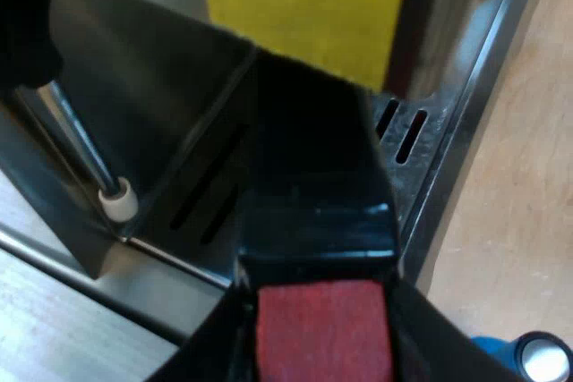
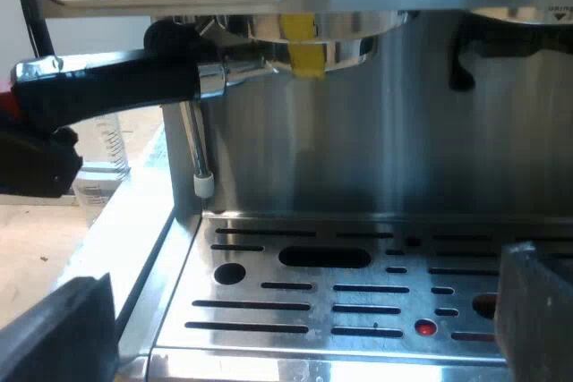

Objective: Put the handle in the coffee machine

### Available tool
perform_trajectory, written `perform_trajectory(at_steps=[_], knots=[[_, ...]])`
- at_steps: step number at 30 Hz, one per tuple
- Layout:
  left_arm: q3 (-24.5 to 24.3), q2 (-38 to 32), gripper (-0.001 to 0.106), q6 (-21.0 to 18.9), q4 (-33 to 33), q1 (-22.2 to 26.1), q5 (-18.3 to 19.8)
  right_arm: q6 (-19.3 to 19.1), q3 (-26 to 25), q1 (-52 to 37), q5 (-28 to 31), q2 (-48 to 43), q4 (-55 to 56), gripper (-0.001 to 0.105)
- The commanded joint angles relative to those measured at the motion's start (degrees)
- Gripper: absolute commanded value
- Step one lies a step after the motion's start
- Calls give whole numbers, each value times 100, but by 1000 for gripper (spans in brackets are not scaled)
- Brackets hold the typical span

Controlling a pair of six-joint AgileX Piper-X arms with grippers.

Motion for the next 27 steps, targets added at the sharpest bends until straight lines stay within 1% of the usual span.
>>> perform_trajectory(at_steps=[1, 3, 5, 7, 13, 16, 19, 23, 25, 27], knots=[[-198, -179, 0, 265, 48, 101, 937, -46, 0, -21, 75, -22, -34, 86], [-198, -179, 0, 683, 349, 101, 928, -46, 0, -21, 75, -22, -34, 86], [-198, -179, 0, 833, 433, 101, 911, -46, 0, -21, 75, -22, -34, 86], [-198, -179, 0, 851, 420, 101, 827, -46, 0, -21, 75, -22, -34, 86], [-198, -179, 0, 851, 417, 101, 824, -46, 0, -112, 62, -22, -34, 86], [-198, -179, 0, 851, 417, 101, 824, -46, 0, -242, -112, -22, -34, 86], [-198, -179, 0, 851, 417, 101, 824, -46, 0, -574, -557, -22, -34, 86], [-198, -179, 0, 851, 417, 101, 824, -46, 0, -836, -721, -22, -34, 86], [-198, -179, 0, 851, 417, 101, 824, -46, 0, -918, -778, -22, -34, 81], [-198, -179, 0, 851, 417, 101, 824, -46, 0, -1046, -1074, -22, -34, 67]])
